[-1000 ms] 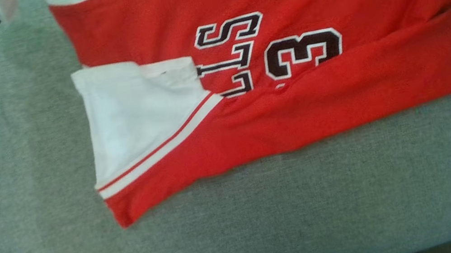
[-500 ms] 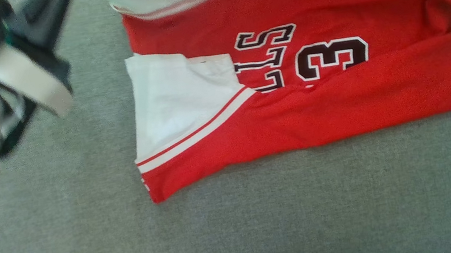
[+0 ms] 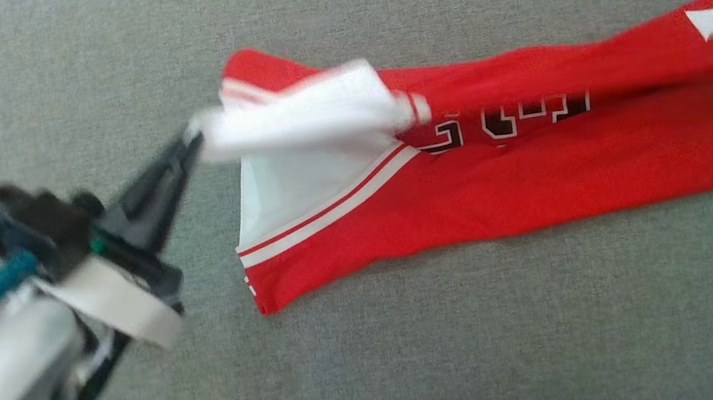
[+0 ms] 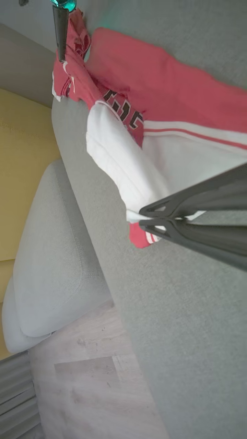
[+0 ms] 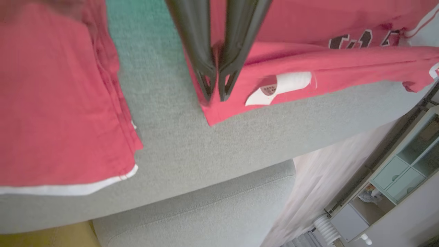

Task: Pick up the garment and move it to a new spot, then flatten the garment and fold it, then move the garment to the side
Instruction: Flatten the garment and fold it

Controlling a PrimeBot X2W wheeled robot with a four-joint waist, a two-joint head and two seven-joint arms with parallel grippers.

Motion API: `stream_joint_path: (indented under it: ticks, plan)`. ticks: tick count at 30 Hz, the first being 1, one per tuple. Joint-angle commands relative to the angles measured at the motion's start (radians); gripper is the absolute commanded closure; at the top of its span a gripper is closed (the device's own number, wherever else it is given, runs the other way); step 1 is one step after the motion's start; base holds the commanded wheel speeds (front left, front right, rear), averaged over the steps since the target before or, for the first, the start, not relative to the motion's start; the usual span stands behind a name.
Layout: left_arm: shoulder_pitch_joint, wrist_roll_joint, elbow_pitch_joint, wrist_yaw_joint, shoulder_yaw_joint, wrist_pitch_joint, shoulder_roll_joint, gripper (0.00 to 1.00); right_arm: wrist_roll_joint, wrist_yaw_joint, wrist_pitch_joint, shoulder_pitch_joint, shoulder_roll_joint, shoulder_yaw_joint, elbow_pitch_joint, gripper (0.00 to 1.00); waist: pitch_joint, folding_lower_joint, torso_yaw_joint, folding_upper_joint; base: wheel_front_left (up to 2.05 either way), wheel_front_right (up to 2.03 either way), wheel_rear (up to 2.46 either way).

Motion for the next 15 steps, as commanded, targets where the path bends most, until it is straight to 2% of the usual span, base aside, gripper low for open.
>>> stream_joint_path:
  ticks: [1, 3, 4, 5, 6, 7, 8, 9, 11, 12, 15]
  plan:
    - [0.004, 0.007, -0.022, 0.015, 0.052, -0.009, 0.048, 1.00, -0.010, -0.001, -0.013, 0.029, -0.027, -0.012, -0.026, 1.00, -0.001, 0.0002, 0.001, -0.0001, 0.00, 0.00, 0.00]
    - [0.040, 0.016, -0.030, 0.030, 0.056, -0.009, 0.034, 1.00, -0.013, -0.001, -0.022, 0.045, -0.008, -0.020, -0.024, 0.96, 0.000, 0.0002, 0.002, -0.0001, 0.00, 0.00, 0.00]
    - [0.056, 0.020, -0.028, 0.033, 0.055, -0.009, 0.024, 1.00, -0.011, -0.001, -0.025, 0.051, 0.005, -0.023, -0.019, 0.82, -0.001, 0.0002, 0.002, -0.0001, 0.00, 0.00, 0.00]
    - [0.071, 0.026, -0.025, 0.038, 0.059, -0.009, 0.012, 1.00, -0.010, -0.001, -0.025, 0.058, 0.018, -0.022, -0.014, 0.62, -0.003, 0.0002, 0.003, -0.0001, 0.00, 0.00, 0.00]
    - [0.085, 0.033, -0.019, 0.044, 0.064, -0.009, -0.001, 0.94, -0.016, -0.001, -0.026, 0.064, 0.027, -0.024, -0.005, 0.00, -0.005, 0.0002, 0.003, -0.0001, 0.00, 0.00, 0.00]
    - [0.101, 0.035, -0.013, 0.051, 0.072, -0.009, -0.015, 0.55, -0.025, -0.001, -0.033, 0.067, 0.038, -0.032, 0.009, 0.00, -0.007, 0.0002, 0.003, -0.0001, 0.00, 0.00, 0.00]
    - [0.101, 0.035, -0.013, 0.051, 0.072, -0.009, -0.015, 0.55, -0.025, -0.001, -0.033, 0.067, 0.038, -0.032, 0.009, 0.00, -0.007, 0.0002, 0.003, -0.0001, 0.00, 0.00, 0.00]
    - [0.116, 0.041, -0.009, 0.064, 0.090, -0.009, -0.032, 0.00, -0.033, -0.001, -0.045, 0.071, 0.050, -0.042, 0.019, 0.00, -0.009, 0.0002, 0.003, -0.0001, 0.00, 0.00, 0.00]
    - [0.157, 0.059, -0.009, 0.099, 0.149, -0.009, -0.071, 0.00, -0.042, -0.001, -0.073, 0.084, 0.076, -0.064, 0.027, 0.00, -0.017, 0.0002, 0.005, -0.0001, 0.00, 0.00, 0.00]
    - [0.177, 0.094, -0.007, 0.131, 0.177, -0.009, -0.085, 0.00, -0.051, -0.001, -0.088, 0.096, 0.086, -0.073, 0.026, 0.00, -0.022, 0.0002, 0.005, -0.0001, 0.00, 0.00, 0.00]
    - [0.266, 0.197, -0.019, 0.253, 0.289, -0.009, -0.151, 0.00, -0.098, -0.001, -0.139, 0.137, 0.116, -0.110, 0.028, 0.00, -0.039, 0.0002, 0.007, -0.0001, 0.00, 0.00, 0.00]
